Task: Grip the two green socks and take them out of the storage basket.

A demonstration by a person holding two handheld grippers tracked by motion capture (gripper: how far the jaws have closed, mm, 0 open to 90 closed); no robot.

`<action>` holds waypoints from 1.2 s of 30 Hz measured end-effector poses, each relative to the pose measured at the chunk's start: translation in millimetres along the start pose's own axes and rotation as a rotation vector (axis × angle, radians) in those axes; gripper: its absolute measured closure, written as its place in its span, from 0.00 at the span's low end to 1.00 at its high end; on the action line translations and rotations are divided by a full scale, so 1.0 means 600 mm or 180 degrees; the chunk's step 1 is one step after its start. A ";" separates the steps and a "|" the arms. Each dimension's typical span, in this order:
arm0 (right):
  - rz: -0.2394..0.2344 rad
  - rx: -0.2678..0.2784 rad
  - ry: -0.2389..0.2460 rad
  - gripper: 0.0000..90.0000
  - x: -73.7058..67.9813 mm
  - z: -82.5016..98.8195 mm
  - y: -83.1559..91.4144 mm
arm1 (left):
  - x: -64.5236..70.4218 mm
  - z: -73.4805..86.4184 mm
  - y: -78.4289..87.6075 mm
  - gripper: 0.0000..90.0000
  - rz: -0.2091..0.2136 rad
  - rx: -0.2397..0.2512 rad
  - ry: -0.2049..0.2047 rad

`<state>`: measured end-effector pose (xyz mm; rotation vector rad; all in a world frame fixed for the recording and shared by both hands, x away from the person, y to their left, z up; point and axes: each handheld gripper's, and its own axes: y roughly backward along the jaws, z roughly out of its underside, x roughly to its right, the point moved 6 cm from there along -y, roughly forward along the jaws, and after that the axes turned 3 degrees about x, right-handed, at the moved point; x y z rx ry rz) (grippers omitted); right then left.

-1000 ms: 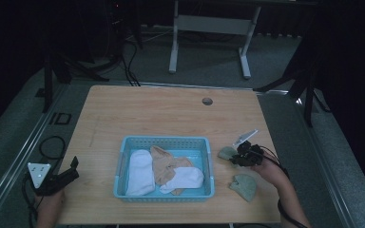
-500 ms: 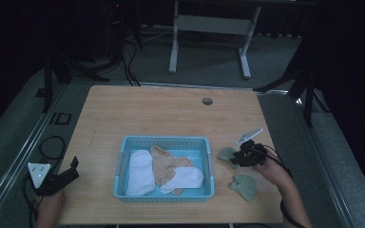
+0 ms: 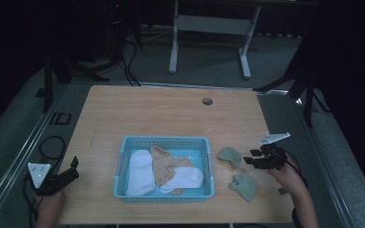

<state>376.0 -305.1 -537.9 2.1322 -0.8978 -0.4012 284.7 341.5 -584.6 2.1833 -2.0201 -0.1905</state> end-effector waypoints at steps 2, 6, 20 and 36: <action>0.0027 0.0048 -0.0058 0.48 0.006 0.010 0.003 | 0.000 0.000 0.000 0.01 0.0010 0.0001 0.0001; 0.0108 0.0077 -0.0220 0.36 0.016 0.027 0.005 | -0.001 0.000 0.000 0.01 0.0020 -0.0001 0.0009; 0.0819 0.0519 -0.0861 0.13 0.066 0.082 0.016 | 0.000 0.000 0.000 0.01 0.0016 0.0002 0.0003; 0.1501 0.0819 -0.1302 0.14 0.072 0.162 0.012 | 0.001 0.000 0.000 0.01 0.0022 -0.0008 -0.0013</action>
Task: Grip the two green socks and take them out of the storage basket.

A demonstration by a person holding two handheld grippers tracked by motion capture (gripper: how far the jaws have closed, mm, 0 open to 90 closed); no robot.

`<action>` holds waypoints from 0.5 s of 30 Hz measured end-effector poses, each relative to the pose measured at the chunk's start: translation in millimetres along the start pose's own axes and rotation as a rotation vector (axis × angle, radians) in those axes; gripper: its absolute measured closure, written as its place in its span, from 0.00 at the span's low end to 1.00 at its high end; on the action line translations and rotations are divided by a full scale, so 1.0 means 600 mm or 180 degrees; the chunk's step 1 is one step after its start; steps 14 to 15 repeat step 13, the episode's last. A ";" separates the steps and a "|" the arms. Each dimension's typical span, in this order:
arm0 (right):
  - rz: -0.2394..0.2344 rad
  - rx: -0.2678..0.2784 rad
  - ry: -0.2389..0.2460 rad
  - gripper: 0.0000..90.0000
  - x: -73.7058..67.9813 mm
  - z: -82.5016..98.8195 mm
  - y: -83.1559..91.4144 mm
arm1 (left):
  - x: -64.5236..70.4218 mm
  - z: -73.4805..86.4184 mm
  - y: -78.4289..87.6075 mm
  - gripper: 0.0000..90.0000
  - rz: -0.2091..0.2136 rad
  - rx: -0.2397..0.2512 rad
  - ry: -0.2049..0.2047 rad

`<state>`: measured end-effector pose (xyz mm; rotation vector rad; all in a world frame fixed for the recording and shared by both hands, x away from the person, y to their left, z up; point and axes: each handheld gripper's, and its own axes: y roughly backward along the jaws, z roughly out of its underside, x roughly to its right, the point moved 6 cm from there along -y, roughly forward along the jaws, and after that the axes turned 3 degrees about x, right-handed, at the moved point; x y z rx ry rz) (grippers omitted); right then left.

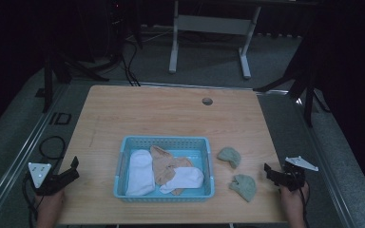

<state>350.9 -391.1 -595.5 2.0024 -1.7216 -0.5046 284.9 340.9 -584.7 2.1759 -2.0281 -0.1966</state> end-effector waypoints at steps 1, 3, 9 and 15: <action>0.0015 0.0031 0.0017 0.14 0.001 0.001 0.002 | 0.000 0.000 0.000 0.01 -0.0003 0.0005 0.0000; -0.0032 0.0129 -0.0084 0.14 0.003 -0.001 0.007 | 0.000 0.000 0.000 0.01 -0.0003 0.0006 0.0000; -0.0030 0.0231 -0.0175 0.15 0.008 0.003 0.009 | 0.000 0.000 0.000 0.01 -0.0008 0.0010 -0.0004; -0.0048 0.0214 -0.0172 0.15 0.008 0.003 0.008 | -0.001 0.000 0.000 0.01 -0.0007 0.0005 0.0002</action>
